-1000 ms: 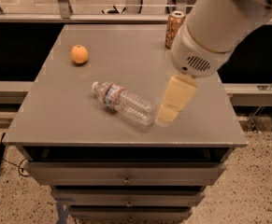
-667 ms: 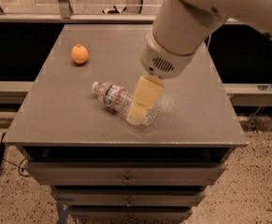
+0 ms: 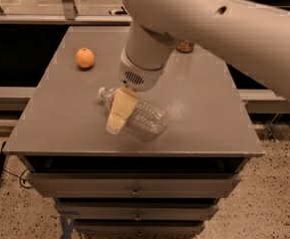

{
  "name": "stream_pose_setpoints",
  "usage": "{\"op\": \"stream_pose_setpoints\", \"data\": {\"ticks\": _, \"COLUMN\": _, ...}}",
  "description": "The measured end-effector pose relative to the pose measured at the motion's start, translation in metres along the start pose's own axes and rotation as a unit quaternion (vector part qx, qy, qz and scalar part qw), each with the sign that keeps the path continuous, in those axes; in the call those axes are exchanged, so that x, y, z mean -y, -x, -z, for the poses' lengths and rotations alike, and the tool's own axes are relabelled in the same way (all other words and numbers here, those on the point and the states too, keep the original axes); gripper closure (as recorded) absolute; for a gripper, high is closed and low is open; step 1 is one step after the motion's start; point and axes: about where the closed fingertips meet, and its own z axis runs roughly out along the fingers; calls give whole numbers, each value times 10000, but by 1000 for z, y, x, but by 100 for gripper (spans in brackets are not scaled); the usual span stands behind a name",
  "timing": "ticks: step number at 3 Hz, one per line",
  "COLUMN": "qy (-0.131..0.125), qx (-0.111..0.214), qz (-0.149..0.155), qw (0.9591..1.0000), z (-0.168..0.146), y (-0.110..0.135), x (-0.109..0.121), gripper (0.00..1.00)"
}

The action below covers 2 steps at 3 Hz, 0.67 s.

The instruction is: Place water bottle upright

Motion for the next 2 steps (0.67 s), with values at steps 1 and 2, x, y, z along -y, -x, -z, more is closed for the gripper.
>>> {"op": "stream_pose_setpoints", "data": {"ticks": 1, "qy": 33, "qx": -88, "qz": -70, "qw": 9999, "z": -24, "y": 11, "x": 6, "gripper": 0}}
{"op": "stream_pose_setpoints", "data": {"ticks": 2, "qy": -46, "qx": -222, "qz": -160, "qw": 9996, "z": -46, "y": 15, "x": 14, "gripper": 17}}
